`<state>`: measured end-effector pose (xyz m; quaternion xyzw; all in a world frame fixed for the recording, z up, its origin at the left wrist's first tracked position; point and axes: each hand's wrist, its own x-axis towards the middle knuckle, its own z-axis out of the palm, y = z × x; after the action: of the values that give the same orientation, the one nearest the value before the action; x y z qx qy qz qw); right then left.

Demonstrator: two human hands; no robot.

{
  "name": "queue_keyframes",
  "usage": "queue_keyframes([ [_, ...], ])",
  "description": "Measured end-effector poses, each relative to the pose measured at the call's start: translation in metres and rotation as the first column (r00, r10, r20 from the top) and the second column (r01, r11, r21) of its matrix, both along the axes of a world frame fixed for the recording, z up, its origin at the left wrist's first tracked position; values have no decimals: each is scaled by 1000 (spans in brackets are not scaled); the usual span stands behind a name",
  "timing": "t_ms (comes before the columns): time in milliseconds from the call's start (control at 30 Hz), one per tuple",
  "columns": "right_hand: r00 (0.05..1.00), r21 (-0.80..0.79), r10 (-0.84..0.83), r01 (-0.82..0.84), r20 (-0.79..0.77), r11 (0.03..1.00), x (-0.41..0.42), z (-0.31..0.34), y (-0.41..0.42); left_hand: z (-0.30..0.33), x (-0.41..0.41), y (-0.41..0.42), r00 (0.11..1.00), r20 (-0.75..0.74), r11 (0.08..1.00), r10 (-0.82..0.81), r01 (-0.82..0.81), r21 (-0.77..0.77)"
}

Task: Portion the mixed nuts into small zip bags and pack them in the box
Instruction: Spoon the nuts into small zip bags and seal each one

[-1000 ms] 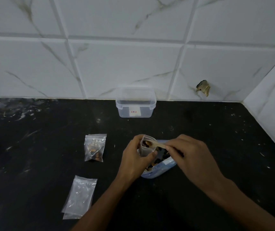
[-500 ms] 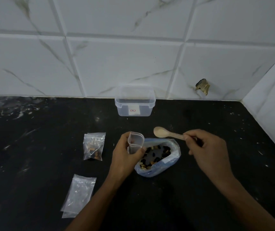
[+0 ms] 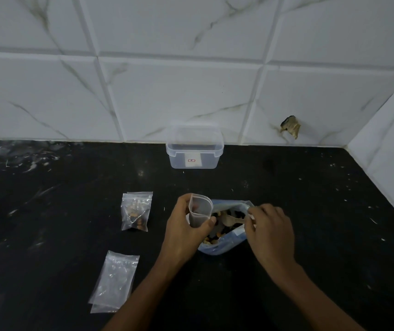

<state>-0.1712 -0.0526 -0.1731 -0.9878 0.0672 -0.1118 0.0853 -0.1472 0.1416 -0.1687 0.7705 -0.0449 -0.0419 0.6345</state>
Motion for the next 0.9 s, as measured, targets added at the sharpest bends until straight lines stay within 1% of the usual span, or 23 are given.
queue_keyframes([
  [100, 996, 32, 0, 2, -84, 999, 6, 11, 4, 3, 0, -2, 1000, 0, 1000, -19, 19, -5],
  [133, 996, 84, 12, -4, -89, 996, 6, 14, 5, 5, 0, -2, 1000, 3, 1000, -19, 19, -3],
  [167, 995, 198, 34, -16, -90, 980, 6, 18, 7, 6, 1, -3, 1000, 11, 1000, -16, 16, 0],
  [200, 994, 357, 70, -34, -88, 934, 5, 24, 10, 7, 0, -4, 1000, 20, 1000, -10, 10, 3],
  [233, 990, 521, 115, -57, -78, 852, 4, 30, 14, 8, 0, -5, 1000, 30, 1000, -1, 1, 6],
  [267, 983, 653, 168, -82, -71, 753, 3, 36, 20, 10, -1, -6, 999, 43, 1000, 8, -9, 7],
  [300, 973, 740, 220, -99, -69, 666, 1, 43, 27, 11, -2, -8, 998, 55, 1000, 15, -16, 10],
  [333, 961, 779, 267, -111, -75, 617, 1, 48, 34, 13, -3, -10, 998, 63, 1000, 21, -22, 18],
  [367, 950, 790, 302, -123, -81, 600, 0, 52, 40, 14, -3, -12, 997, 70, 999, 27, -30, 35],
  [400, 945, 786, 317, -135, -81, 604, 0, 52, 45, 16, -4, -14, 996, 80, 998, 35, -40, 57],
  [500, 963, 727, 262, -139, -58, 672, 3, 52, 49, 20, -6, -15, 995, 102, 996, 12, -21, 88],
  [533, 970, 708, 240, -139, -45, 692, 5, 52, 48, 21, -7, -14, 995, 102, 997, -13, 5, 75],
  [600, 971, 696, 239, -153, -27, 701, 8, 52, 43, 24, -9, -9, 995, 78, 998, -68, 66, 22],
  [700, 949, 671, 313, -210, -34, 711, 13, 55, 31, 28, -5, 4, 989, -15, 986, -148, 147, -80],
  [767, 930, 680, 365, -247, -33, 690, 15, 56, 26, 29, -1, 13, 985, -35, 978, -171, 166, -126],
  [900, 899, 728, 436, -265, -52, 633, 19, 56, 26, 35, 3, 20, 991, 15, 983, -135, 136, -124],
])
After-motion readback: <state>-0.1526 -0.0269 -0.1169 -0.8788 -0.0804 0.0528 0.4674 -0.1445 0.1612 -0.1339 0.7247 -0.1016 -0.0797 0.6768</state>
